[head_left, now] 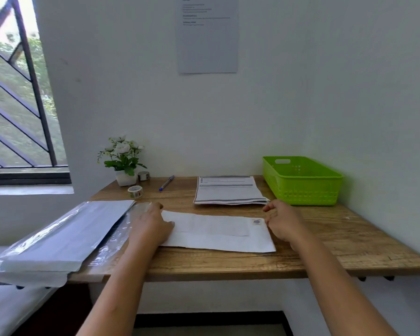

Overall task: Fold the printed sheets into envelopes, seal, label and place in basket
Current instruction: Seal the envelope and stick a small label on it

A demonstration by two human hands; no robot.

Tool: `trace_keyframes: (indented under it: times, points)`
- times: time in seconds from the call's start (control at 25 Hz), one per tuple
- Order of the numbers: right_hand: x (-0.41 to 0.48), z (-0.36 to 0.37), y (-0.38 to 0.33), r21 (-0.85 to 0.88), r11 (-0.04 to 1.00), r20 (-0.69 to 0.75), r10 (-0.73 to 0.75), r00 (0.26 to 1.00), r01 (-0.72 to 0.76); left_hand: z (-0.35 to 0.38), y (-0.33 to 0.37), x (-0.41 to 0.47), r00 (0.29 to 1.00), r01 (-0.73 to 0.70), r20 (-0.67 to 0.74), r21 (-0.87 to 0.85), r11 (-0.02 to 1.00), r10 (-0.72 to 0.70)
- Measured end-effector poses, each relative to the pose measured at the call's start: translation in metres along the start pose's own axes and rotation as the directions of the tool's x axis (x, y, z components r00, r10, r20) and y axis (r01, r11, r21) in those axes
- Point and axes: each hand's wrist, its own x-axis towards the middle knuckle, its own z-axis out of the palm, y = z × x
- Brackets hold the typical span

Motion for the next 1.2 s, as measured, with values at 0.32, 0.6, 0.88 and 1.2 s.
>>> trace_keyframes:
  times: [0.32, 0.6, 0.88, 1.2]
  points:
    - [-0.003, -0.007, 0.014, 0.28, 0.959, -0.073, 0.056, 0.996, -0.034, -0.01, 0.017, -0.01, 0.992, 0.006, 0.112, -0.452, 0.892, 0.05]
    - [-0.048, -0.001, -0.01, 0.482, 0.831, -0.488, -0.01, 0.873, 0.279, 0.001, 0.036, -0.024, 0.993, -0.107, -0.103, -0.991, 0.081, 0.052]
    - [-0.06, 0.02, -0.06, 0.837, 0.528, 0.214, -0.079, 0.974, -0.141, 0.029, 0.092, -0.053, 0.999, 0.049, 0.037, -0.921, -0.387, 0.038]
    - [0.03, -0.042, -0.046, 0.796, 0.602, -0.045, -0.04, 0.998, 0.06, 0.04, 0.156, -0.018, 0.969, 0.076, 0.055, -0.994, -0.077, 0.243]
